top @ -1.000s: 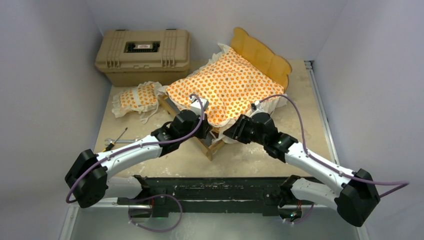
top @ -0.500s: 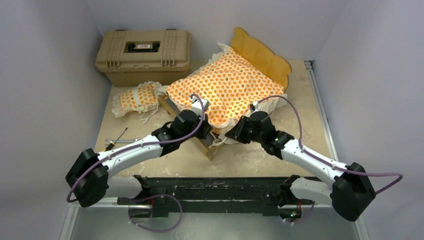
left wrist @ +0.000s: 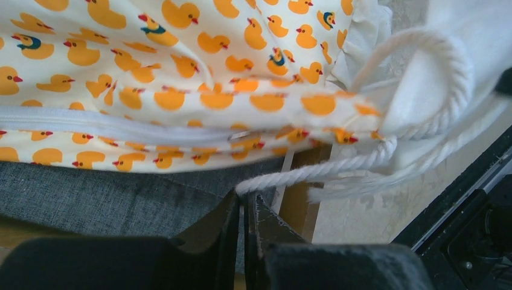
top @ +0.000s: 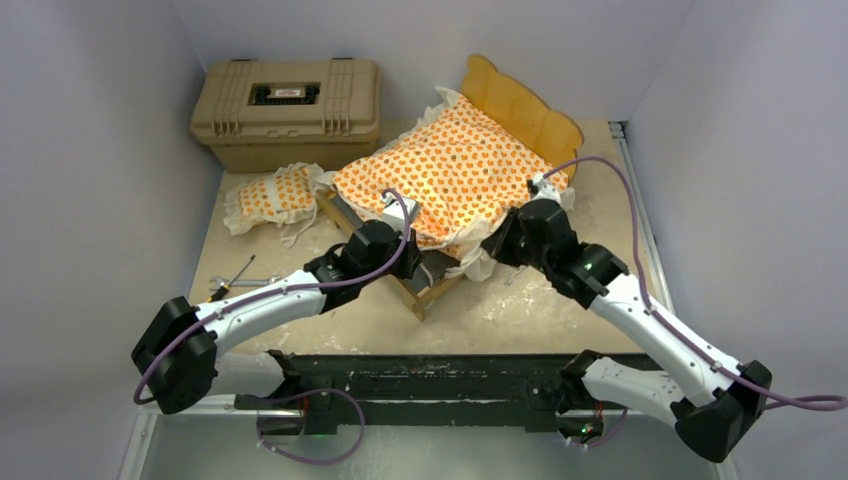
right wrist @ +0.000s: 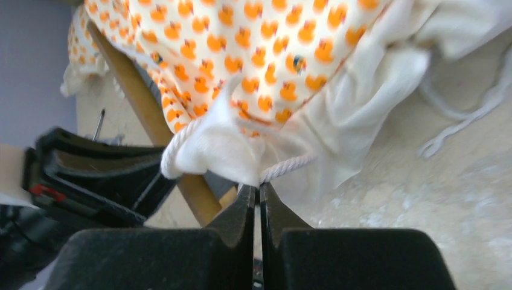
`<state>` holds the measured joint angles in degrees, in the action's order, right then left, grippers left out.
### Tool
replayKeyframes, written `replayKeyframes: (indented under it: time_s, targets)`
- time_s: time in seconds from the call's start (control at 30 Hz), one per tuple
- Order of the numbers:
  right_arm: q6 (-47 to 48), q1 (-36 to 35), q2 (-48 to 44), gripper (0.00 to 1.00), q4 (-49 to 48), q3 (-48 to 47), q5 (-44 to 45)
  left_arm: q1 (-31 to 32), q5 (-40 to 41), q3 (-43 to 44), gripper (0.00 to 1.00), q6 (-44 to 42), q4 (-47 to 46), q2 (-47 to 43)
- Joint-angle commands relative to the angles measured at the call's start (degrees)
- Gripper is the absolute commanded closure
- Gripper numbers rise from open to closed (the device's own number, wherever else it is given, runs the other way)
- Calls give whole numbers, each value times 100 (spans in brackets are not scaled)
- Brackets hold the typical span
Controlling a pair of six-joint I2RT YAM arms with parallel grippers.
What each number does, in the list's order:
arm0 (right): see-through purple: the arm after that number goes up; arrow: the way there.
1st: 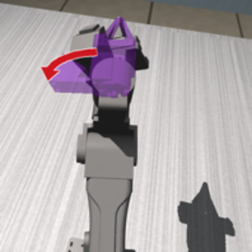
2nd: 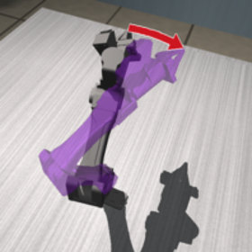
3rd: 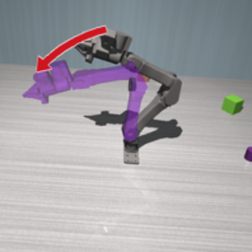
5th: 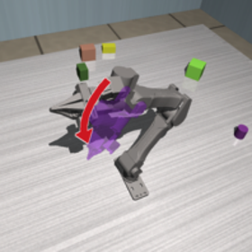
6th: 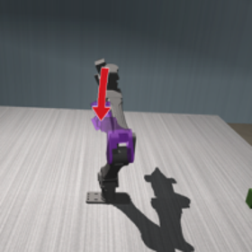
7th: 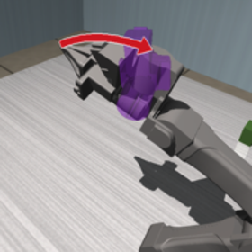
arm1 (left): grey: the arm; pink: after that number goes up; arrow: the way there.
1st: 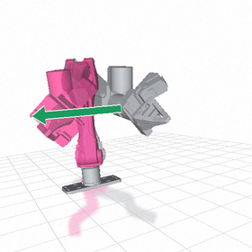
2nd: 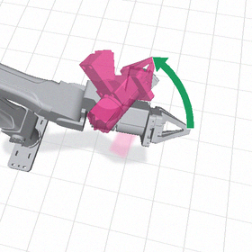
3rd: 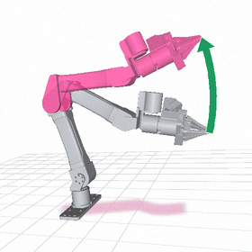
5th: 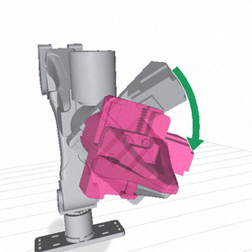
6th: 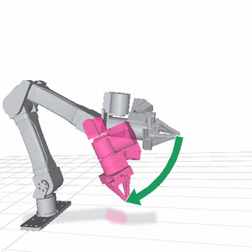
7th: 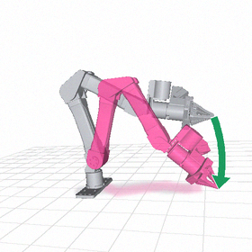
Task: Set up the pet bed
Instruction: Cross the ropes on the bed frame.
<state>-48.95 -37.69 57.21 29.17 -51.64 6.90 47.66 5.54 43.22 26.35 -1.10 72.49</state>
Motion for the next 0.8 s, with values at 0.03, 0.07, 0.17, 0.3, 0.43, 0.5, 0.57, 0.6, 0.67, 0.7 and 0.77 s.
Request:
replayKeyframes:
  time_s: [0.03, 0.07, 0.17, 0.3, 0.43, 0.5, 0.57, 0.6, 0.67, 0.7, 0.77]
  targets:
    - [1012, 53, 174, 95, 1166, -1132, 1852, 24, -6, 20, 93, -75, -24, -1]
    - [1209, 58, 233, 94, 1154, -1263, 1892, 23, 0, 15, 94, -70, -14, -18]
    - [1660, 60, 497, 92, 1323, -1595, 1950, 20, 35, -2, 93, -62, 4, -64]
    - [2077, 65, 863, 89, 1842, -2013, 2144, 16, 40, -3, 93, -46, 5, -77]
    - [1993, 67, 963, 66, 2291, -2396, 2636, 16, 10, 12, 93, -50, 13, -35]
    - [2106, 62, 878, 56, 2156, -2418, 2459, 16, 16, 24, 94, -51, 18, -29]
    - [2399, 62, 814, 52, 1822, -2281, 1787, 20, 11, 29, 93, -51, 29, -14]
    - [2879, 61, 680, 52, 1240, -1724, 503, 15, 8, 57, 88, -34, 75, -10]
    - [2863, 60, 548, 52, 858, -1248, -302, 16, -9, 91, 81, -24, 97, -43]
    - [2785, 58, 476, 53, 643, -984, -617, 23, 13, 123, 76, -24, 317, -79]
    - [2571, 33, 281, 54, 91, -364, -1326, 17, 79, 232, 63, -28, 519, -198]
